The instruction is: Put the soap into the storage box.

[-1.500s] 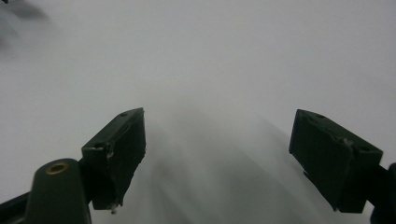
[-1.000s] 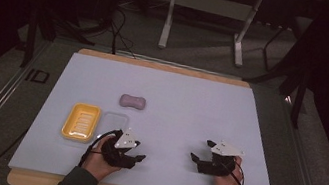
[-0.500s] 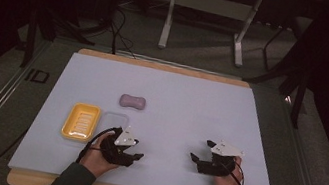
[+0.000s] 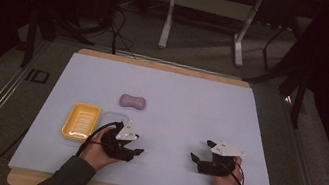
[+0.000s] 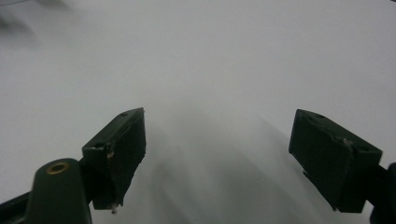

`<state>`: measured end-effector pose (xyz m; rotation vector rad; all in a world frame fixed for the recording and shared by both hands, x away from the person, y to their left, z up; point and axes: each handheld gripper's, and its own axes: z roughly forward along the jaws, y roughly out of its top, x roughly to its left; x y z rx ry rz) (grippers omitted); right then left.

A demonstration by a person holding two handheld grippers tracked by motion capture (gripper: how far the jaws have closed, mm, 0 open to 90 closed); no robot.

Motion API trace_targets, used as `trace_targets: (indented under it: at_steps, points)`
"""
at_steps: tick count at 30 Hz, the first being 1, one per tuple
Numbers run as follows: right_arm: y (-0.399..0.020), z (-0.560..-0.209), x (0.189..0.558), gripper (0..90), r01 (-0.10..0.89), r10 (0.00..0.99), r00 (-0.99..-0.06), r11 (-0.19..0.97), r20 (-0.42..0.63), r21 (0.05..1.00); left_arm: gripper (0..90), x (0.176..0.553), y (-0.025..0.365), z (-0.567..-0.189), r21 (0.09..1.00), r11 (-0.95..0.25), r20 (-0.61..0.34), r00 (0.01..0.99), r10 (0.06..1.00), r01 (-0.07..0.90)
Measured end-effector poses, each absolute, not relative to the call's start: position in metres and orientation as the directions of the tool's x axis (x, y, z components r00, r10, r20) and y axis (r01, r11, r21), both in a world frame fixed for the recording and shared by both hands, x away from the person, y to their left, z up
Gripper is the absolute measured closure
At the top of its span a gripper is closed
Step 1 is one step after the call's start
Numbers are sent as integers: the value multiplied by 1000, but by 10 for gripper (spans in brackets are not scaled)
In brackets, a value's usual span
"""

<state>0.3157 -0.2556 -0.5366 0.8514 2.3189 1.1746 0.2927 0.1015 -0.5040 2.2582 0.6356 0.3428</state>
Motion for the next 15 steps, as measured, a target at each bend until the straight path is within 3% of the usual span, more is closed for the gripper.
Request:
trace_targets:
  at_steps: [15]
  points:
    - [-256, -537, 316, 183, 336, 676, -733, 461, -79, 821, 461, 314, 111, -493, 724, -609, 72, 842, 534, 324]
